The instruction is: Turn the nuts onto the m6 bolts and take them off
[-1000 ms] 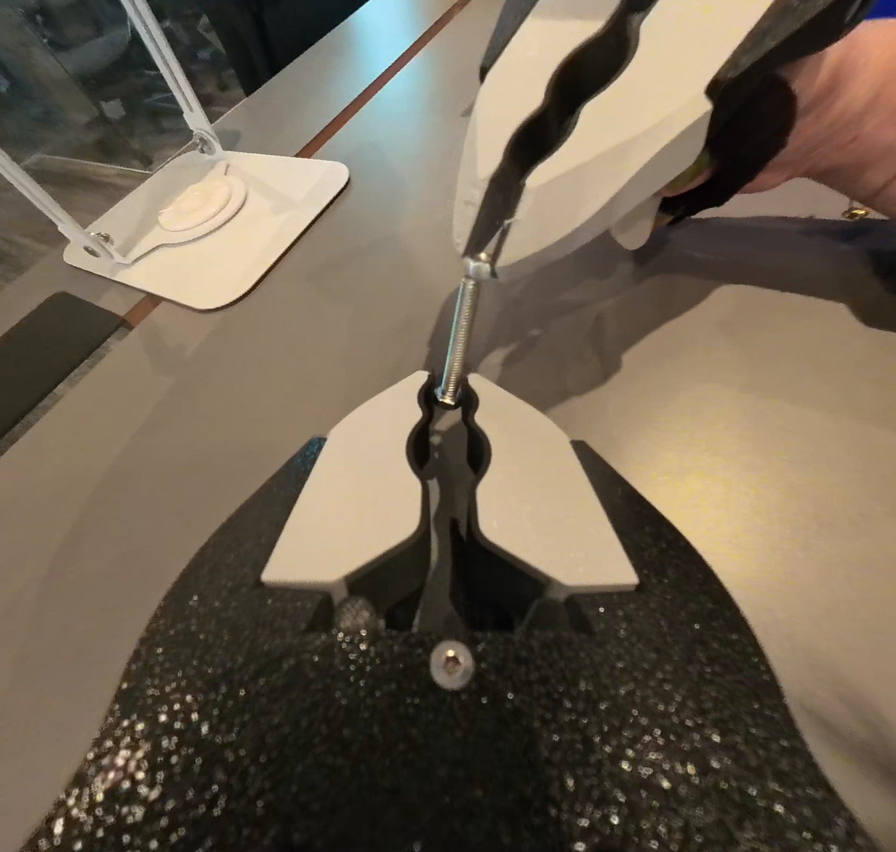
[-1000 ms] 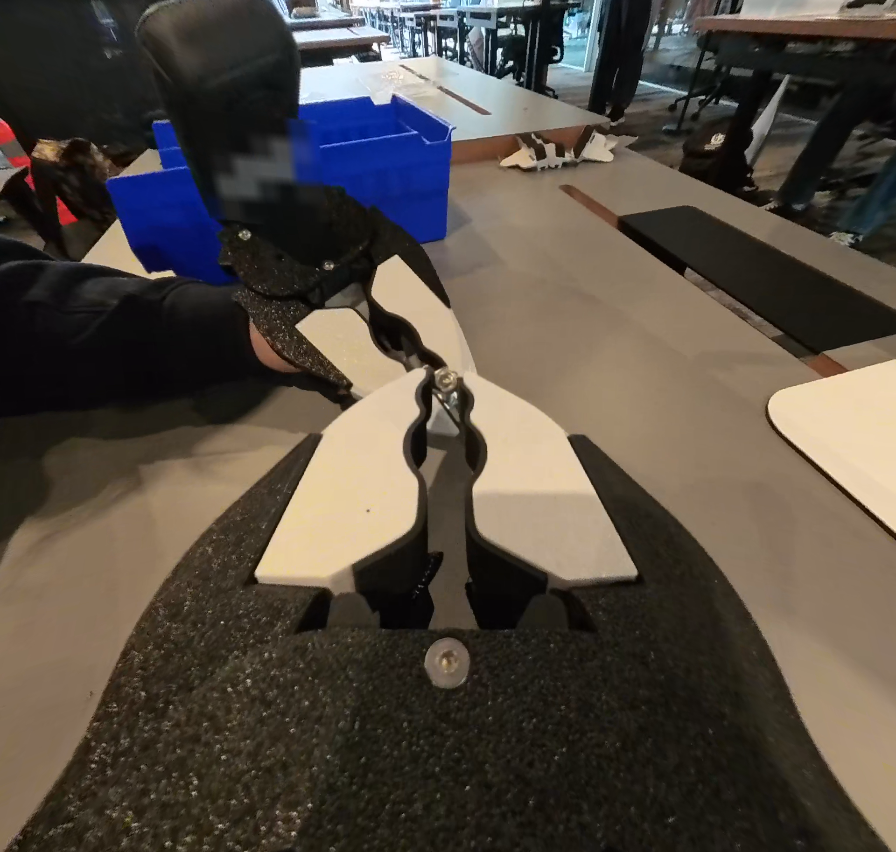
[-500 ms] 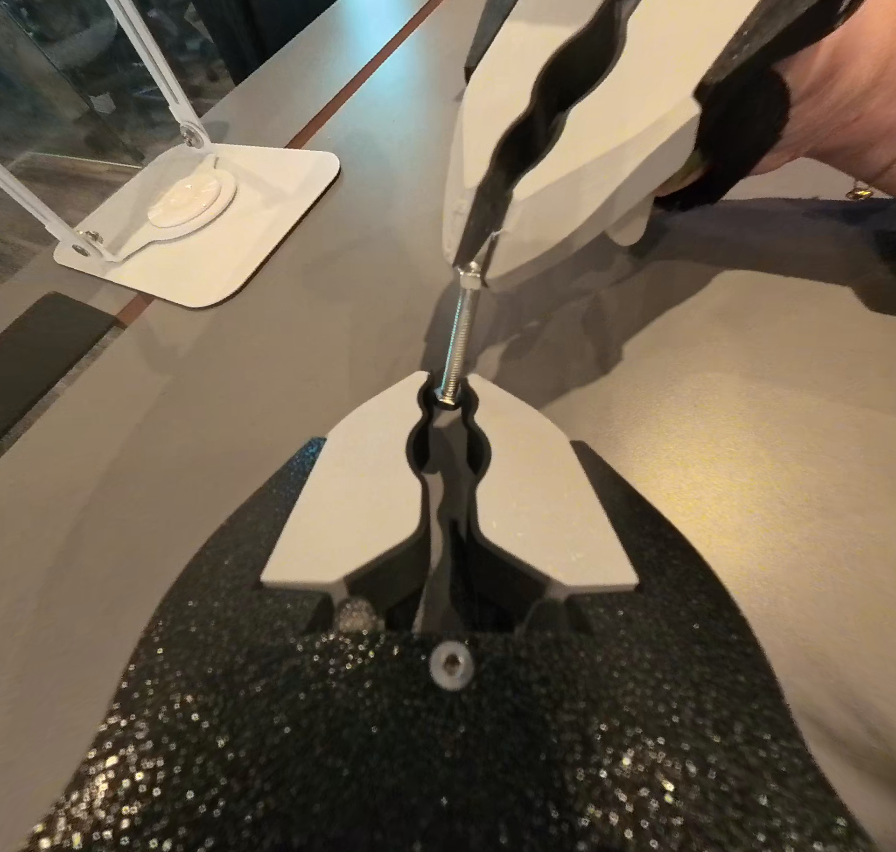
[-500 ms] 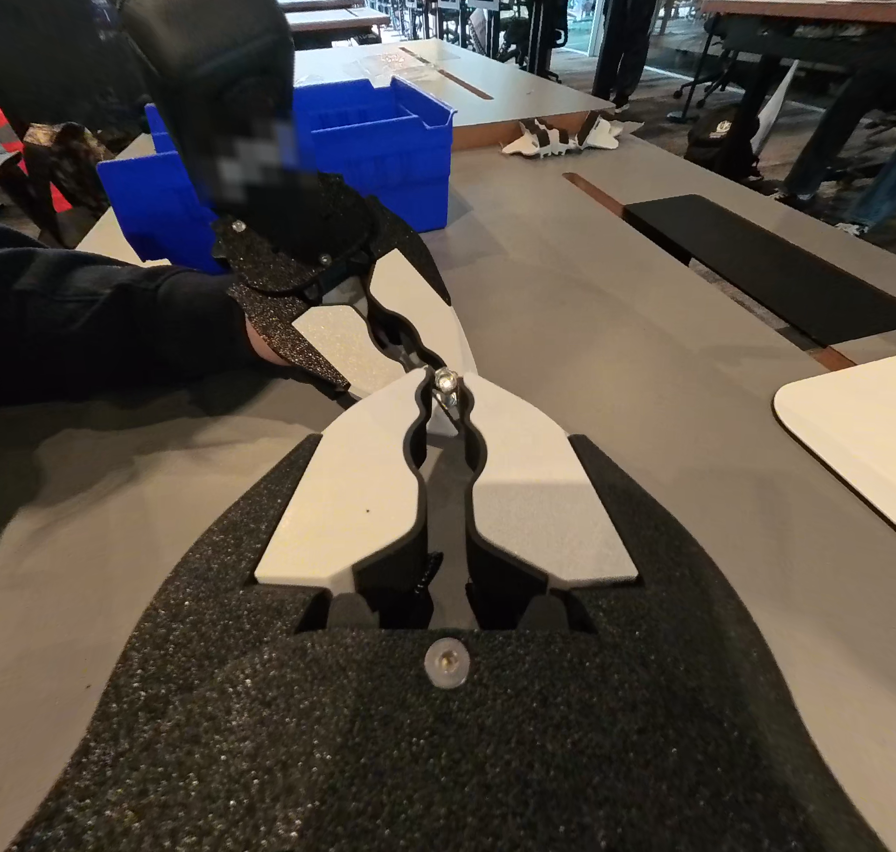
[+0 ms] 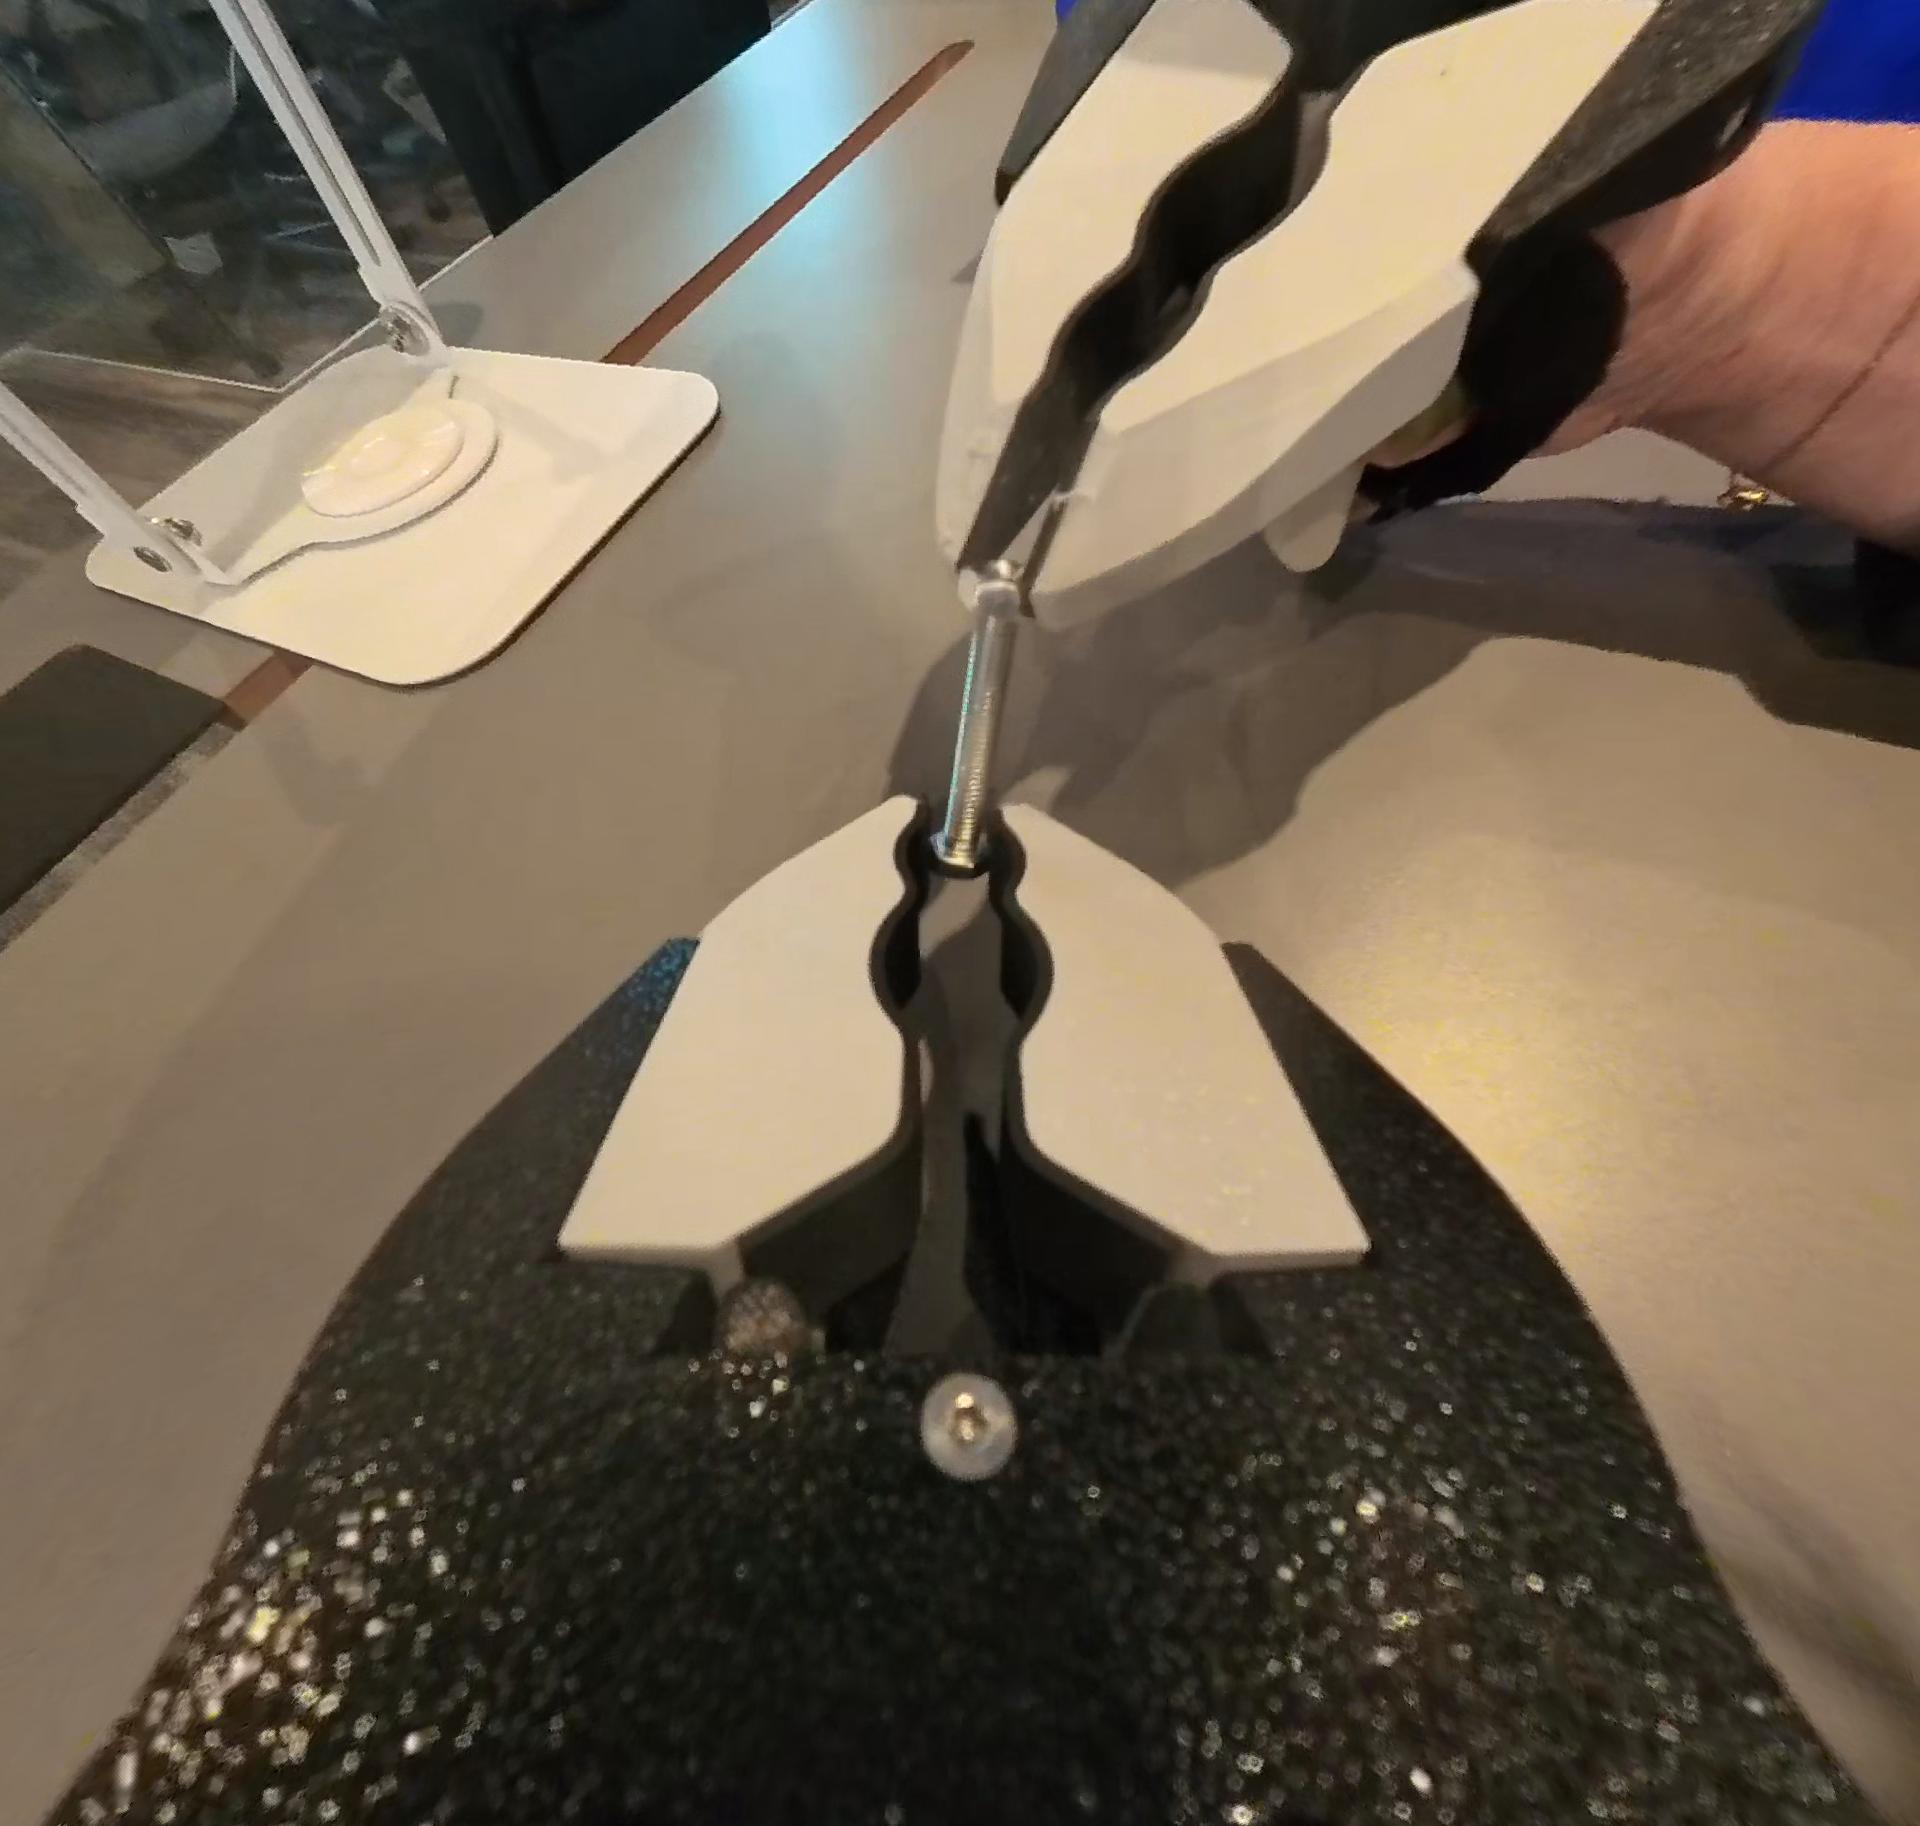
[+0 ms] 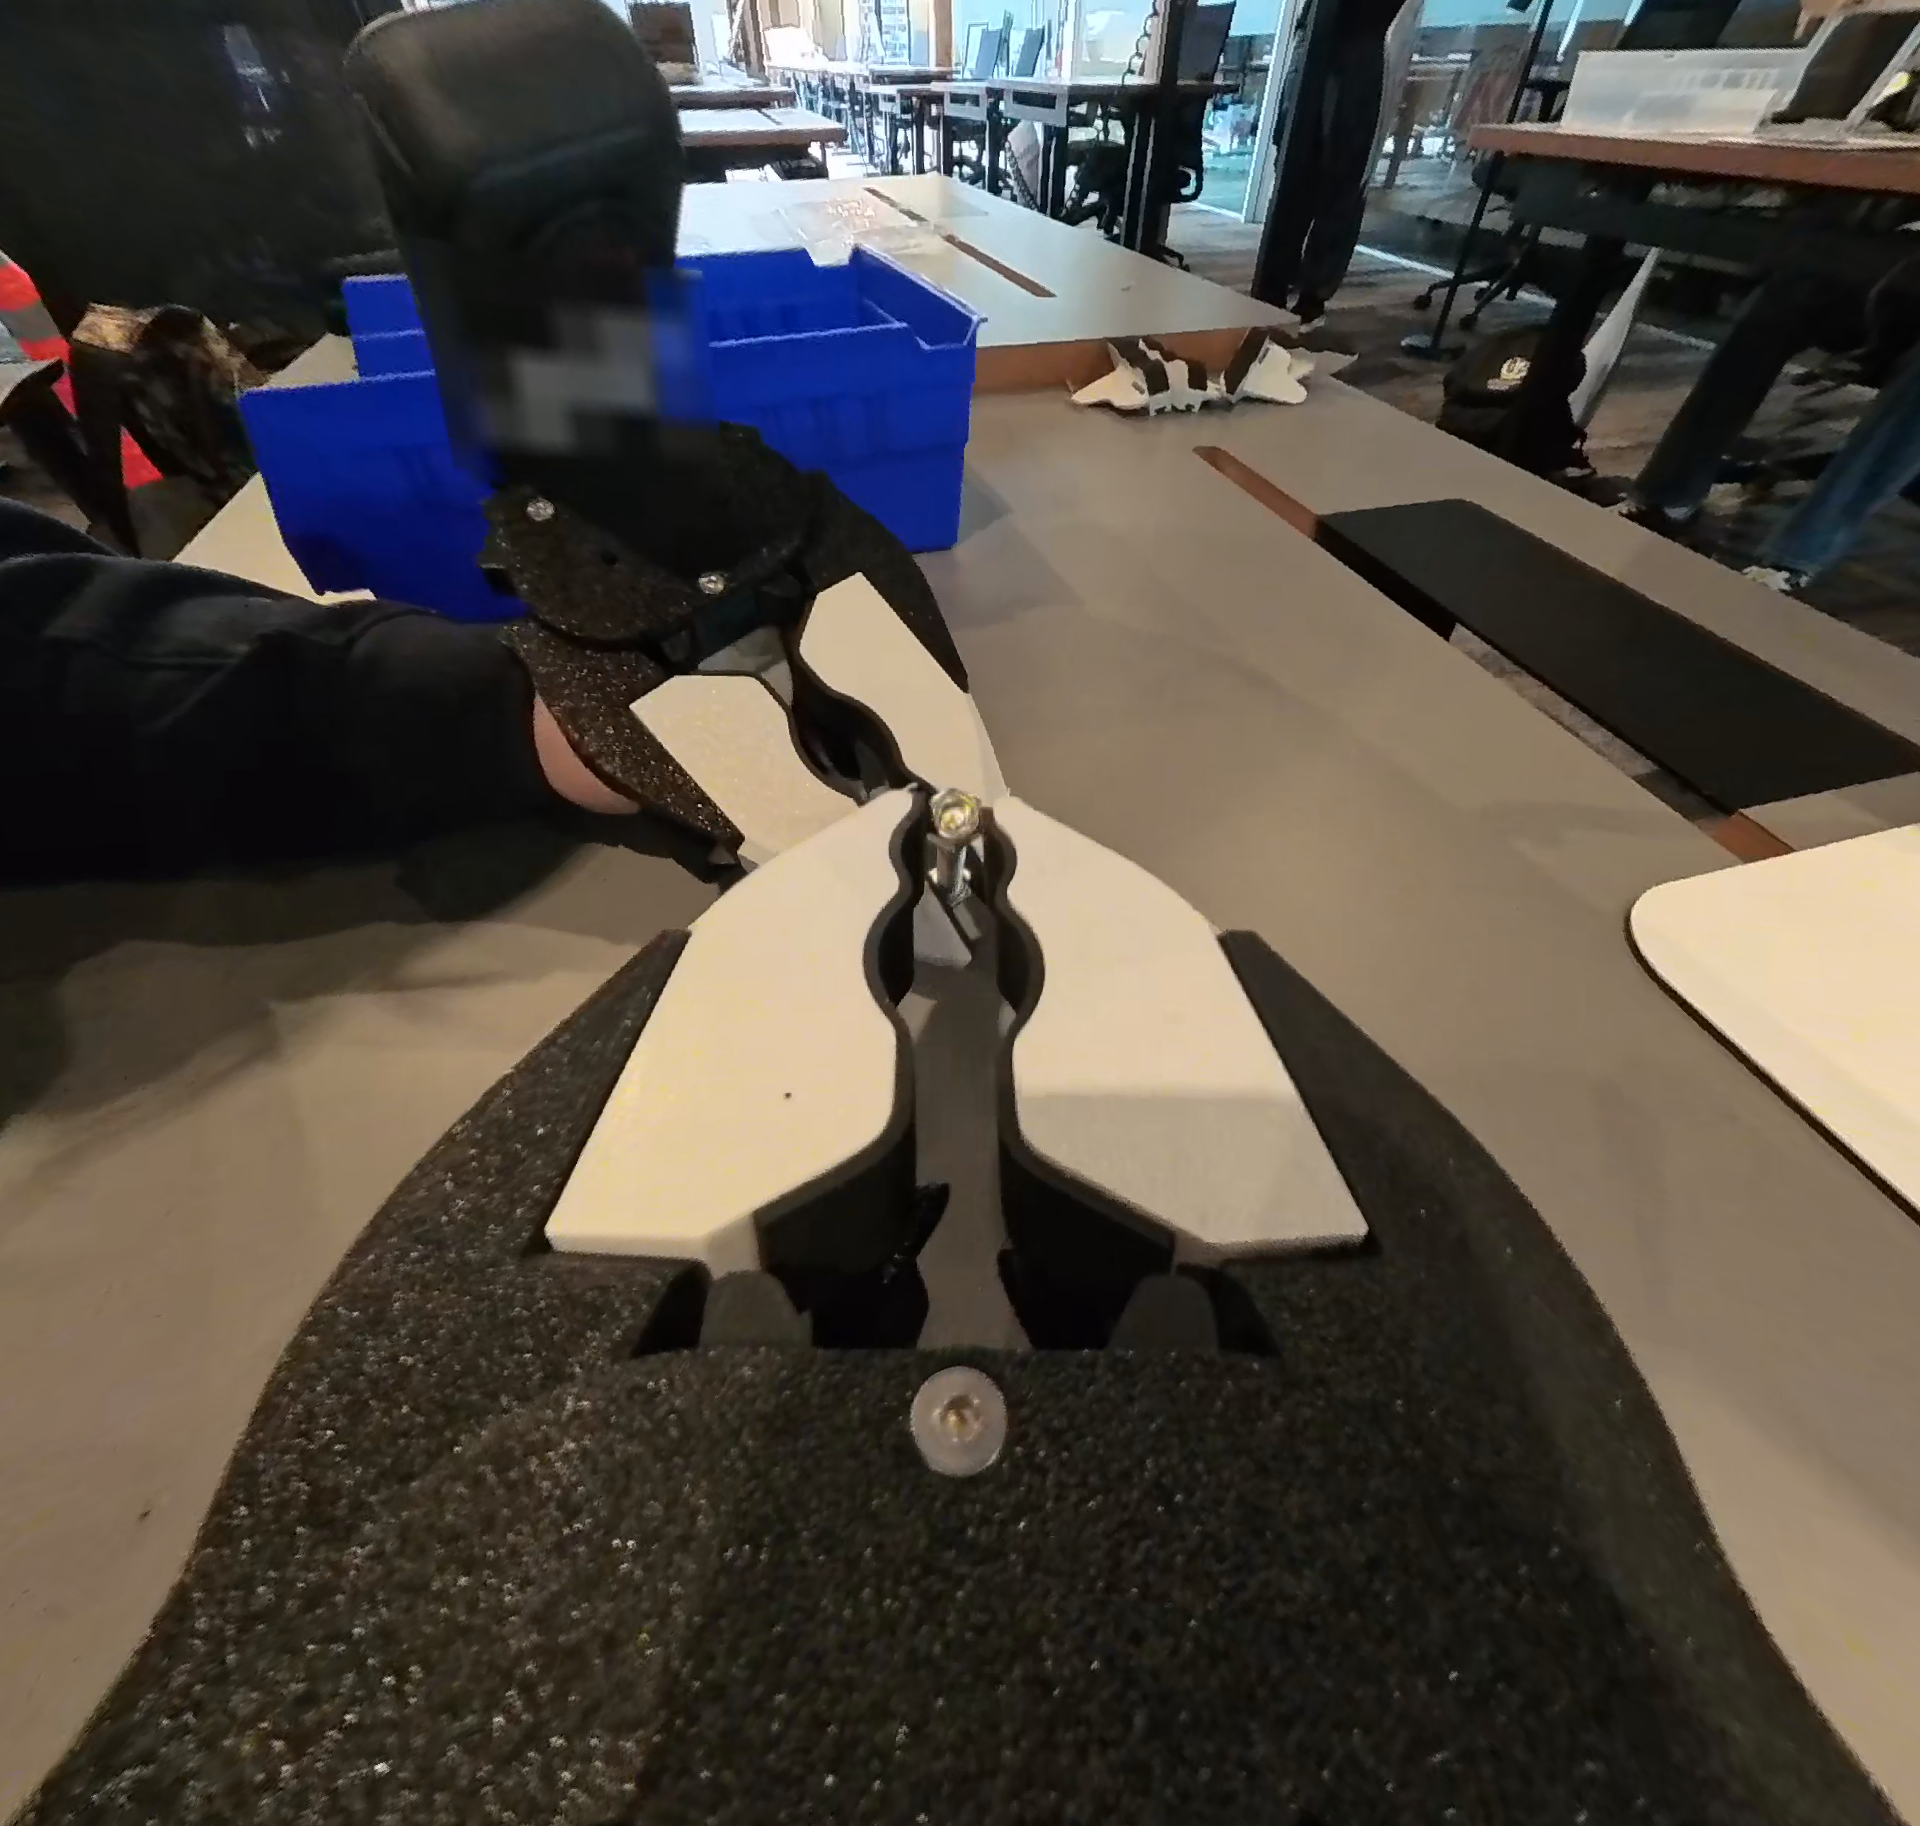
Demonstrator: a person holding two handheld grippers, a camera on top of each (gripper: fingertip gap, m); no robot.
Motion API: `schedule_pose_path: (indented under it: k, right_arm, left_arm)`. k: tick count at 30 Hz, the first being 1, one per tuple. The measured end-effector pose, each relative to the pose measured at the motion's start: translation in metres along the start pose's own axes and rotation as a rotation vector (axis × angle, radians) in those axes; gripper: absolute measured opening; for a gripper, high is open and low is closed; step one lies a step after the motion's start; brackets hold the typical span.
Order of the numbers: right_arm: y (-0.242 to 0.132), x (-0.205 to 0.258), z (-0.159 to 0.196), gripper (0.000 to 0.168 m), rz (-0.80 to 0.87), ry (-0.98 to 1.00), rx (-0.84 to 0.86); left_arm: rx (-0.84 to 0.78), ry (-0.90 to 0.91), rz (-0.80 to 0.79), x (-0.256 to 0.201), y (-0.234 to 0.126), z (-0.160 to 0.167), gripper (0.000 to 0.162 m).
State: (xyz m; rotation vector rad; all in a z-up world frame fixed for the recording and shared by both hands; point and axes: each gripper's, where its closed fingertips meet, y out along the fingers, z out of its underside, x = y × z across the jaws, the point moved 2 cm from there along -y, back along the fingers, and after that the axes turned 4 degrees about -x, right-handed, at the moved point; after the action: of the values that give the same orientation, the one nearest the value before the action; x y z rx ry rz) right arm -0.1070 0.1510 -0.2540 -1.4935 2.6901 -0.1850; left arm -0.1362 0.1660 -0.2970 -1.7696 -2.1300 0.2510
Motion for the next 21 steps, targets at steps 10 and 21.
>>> schedule_pose_path:
  k: [10,21]
  right_arm:
    - [0.0013,0.0010,-0.0026,0.011,-0.004,0.010,-0.023]
    - [0.0008,0.0016,-0.0066,0.016,-0.010,0.024,-0.056]
  left_arm:
    - [-0.021,-0.021,0.009,0.0007,-0.0012,-0.0023,0.010]
    - [-0.033,-0.033,0.011,0.0014,-0.0023,-0.0034,0.010]
